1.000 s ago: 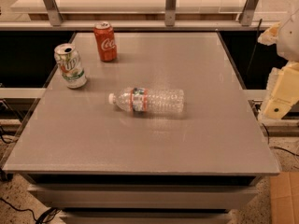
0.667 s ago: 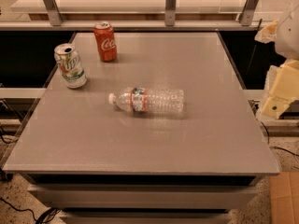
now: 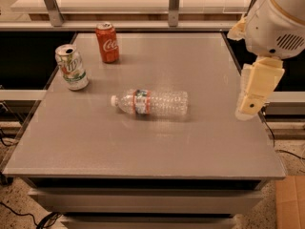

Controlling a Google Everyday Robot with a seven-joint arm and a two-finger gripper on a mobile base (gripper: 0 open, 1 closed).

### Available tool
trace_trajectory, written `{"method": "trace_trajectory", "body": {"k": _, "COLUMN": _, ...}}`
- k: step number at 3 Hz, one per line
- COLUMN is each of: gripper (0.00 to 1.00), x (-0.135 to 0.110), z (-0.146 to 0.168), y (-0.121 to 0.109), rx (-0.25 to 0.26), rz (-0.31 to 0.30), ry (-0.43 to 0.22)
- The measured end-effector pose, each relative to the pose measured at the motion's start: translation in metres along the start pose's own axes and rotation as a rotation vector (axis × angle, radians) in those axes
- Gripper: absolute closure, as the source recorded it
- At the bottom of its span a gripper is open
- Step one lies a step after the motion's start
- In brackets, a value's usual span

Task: Place water bottle upright

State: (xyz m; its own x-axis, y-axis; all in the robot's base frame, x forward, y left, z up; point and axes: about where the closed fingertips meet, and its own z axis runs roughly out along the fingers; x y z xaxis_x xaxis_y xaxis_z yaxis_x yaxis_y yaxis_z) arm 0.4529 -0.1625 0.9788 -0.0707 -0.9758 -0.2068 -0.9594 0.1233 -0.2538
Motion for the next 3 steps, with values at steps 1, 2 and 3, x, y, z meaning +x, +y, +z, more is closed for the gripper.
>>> {"method": "trace_trajectory", "body": {"k": 1, "gripper": 0.00, "x": -0.028, "z": 0.016, "y": 0.001, "rx": -0.016, "rz": -0.048, "ry": 0.009}}
{"method": "trace_trajectory", "body": {"k": 2, "gripper": 0.00, "x": -0.056, "z": 0.036, "y": 0.007, "rx": -0.024, "rz": -0.067, "ry": 0.029}}
{"method": "trace_trajectory", "body": {"k": 3, "gripper": 0.00, "x": -0.114, "z": 0.075, "y": 0.013, "rx": -0.027, "rz": -0.140, "ry": 0.066}}
